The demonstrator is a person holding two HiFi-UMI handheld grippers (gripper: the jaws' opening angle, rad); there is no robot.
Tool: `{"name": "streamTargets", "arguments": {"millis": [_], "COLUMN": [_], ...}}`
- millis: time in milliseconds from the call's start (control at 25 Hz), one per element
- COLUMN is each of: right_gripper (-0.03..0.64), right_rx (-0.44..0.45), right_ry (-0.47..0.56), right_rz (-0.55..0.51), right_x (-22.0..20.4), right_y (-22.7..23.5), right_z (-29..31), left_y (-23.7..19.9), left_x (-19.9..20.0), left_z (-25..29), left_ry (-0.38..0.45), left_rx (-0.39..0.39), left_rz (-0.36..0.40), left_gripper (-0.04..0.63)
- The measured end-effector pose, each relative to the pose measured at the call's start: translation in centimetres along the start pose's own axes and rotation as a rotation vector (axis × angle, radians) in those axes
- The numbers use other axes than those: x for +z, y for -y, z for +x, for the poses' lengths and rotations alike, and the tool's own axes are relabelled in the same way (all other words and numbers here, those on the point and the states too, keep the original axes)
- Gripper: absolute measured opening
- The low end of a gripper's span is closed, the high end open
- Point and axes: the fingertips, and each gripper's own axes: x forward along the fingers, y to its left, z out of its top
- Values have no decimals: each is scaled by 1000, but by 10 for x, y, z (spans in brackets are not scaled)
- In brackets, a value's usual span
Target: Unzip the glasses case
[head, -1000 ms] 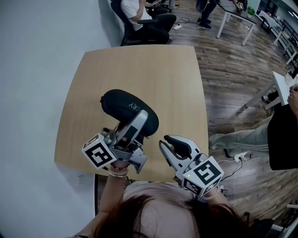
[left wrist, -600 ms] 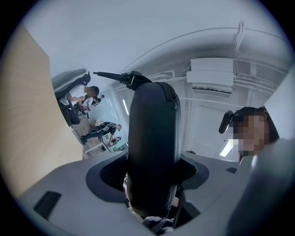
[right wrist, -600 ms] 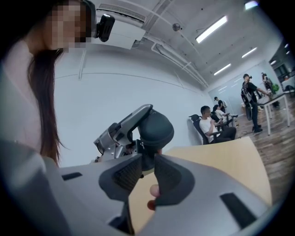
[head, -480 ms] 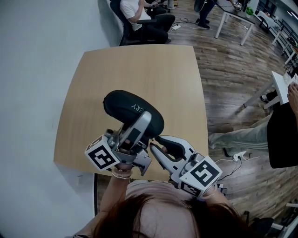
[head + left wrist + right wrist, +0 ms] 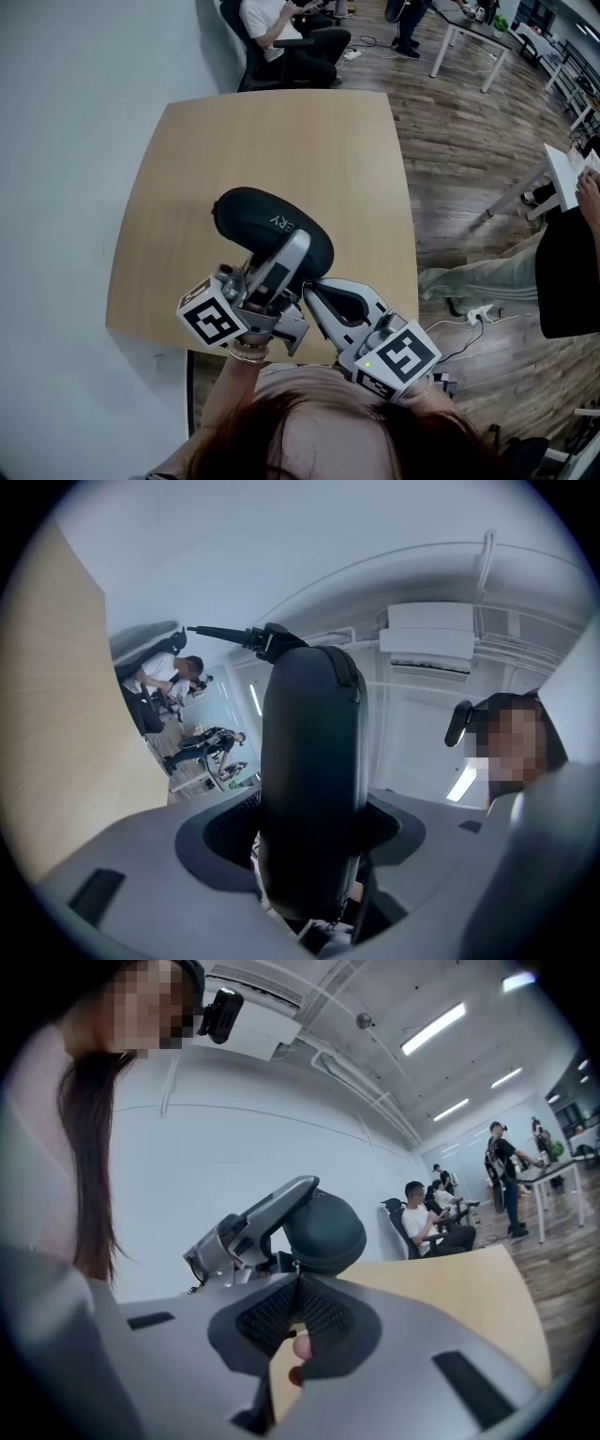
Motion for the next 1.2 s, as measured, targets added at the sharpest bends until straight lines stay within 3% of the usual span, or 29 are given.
{"name": "streamTargets", "arguments": {"millis": [160,360,1200], "right_gripper": [17,15,15], "right_rx": [3,-11,-59], "right_ry": [-6,-4,-15], "right_rz": [-22,-29,-58], "right_x": [-2,-3,-6], "right_y": [-1,4,20], "right_z": [-1,-8,-18], "left_y": [-2,-7,-14], "left_x": [1,2,-2], "left_z": [-2,-3,-5], "left_ry": [-1,21,2], "left_rx": [10,-2,-9], "left_rz": [22,-31,-82], "left_gripper": [287,281,272]}}
